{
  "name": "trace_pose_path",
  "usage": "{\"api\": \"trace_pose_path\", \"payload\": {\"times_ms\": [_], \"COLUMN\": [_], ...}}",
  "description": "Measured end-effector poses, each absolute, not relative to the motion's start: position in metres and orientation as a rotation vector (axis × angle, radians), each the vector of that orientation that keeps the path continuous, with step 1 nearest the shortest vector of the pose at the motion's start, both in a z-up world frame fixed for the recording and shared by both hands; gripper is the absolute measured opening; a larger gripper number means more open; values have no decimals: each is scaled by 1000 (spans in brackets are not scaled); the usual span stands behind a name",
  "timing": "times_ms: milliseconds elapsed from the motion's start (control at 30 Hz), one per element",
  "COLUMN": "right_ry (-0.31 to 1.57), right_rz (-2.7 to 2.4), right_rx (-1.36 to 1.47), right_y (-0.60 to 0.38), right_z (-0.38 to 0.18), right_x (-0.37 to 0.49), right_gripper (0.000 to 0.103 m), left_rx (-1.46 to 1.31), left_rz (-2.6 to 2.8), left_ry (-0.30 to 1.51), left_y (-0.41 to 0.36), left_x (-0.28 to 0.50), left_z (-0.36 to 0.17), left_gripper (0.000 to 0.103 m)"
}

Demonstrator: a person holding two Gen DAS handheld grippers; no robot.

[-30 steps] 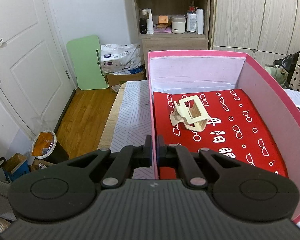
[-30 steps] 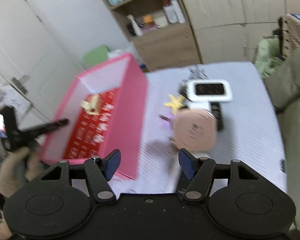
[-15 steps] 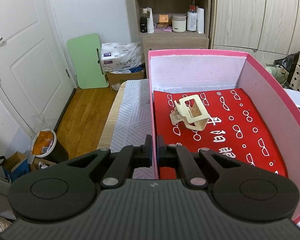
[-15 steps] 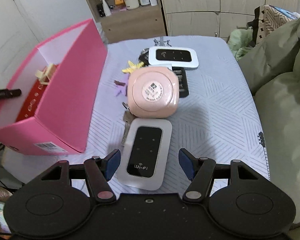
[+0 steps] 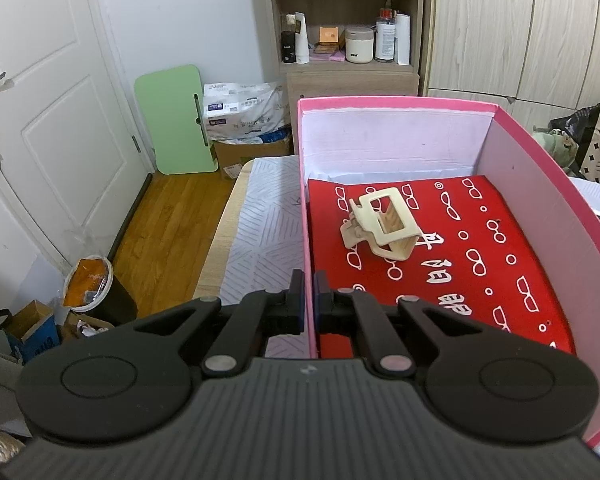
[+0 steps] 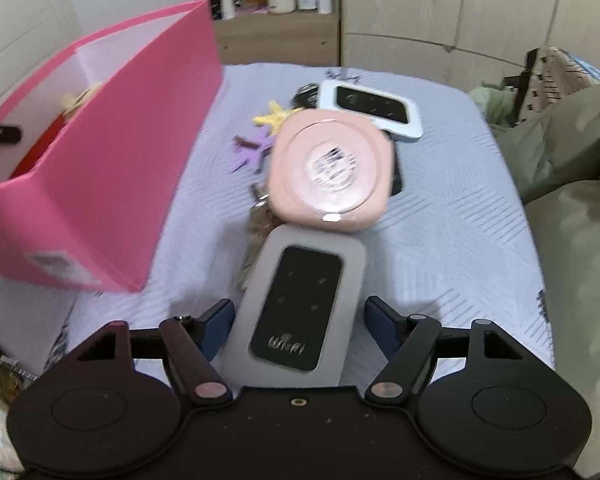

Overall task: Organize rigid objects
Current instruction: 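Move the right gripper back and grasp the white Wi-Fi router, then carry the Wi-Fi router into the box beside the clip and release it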

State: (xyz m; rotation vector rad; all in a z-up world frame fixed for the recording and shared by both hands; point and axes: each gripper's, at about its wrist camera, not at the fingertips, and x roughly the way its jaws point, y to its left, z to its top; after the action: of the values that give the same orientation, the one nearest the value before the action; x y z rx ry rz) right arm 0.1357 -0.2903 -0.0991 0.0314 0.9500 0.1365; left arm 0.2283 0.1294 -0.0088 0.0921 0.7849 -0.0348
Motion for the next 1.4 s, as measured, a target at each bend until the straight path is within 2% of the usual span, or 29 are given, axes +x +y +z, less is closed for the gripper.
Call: {"api": "trace_pose_path", "payload": {"times_ms": [67, 600, 833, 1000, 1200, 1400], "right_ry": [937, 908, 861, 762, 707, 783], "right_rz": [153, 256, 351, 523, 671, 650], "right_rx": [14, 205, 242, 310, 154, -54], "right_y": [-291, -314, -310, -295, -238, -167], "right_z": [-98, -78, -47, -7, 36, 24], "right_x": [135, 118, 115, 131, 186, 265], "right_gripper": [69, 68, 68, 68, 69, 69], "left_rx": [96, 82, 83, 76, 58, 53], "left_rz": [-30, -34, -35, -37, -48, -48], "left_ry": [780, 777, 775, 771, 781, 786], "left_y": [129, 131, 131, 132, 135, 135], "left_x": [228, 226, 226, 226, 227, 228], "left_z": [-9, -8, -8, -8, -9, -9], "left_gripper": [4, 4, 4, 4, 4, 4]}}
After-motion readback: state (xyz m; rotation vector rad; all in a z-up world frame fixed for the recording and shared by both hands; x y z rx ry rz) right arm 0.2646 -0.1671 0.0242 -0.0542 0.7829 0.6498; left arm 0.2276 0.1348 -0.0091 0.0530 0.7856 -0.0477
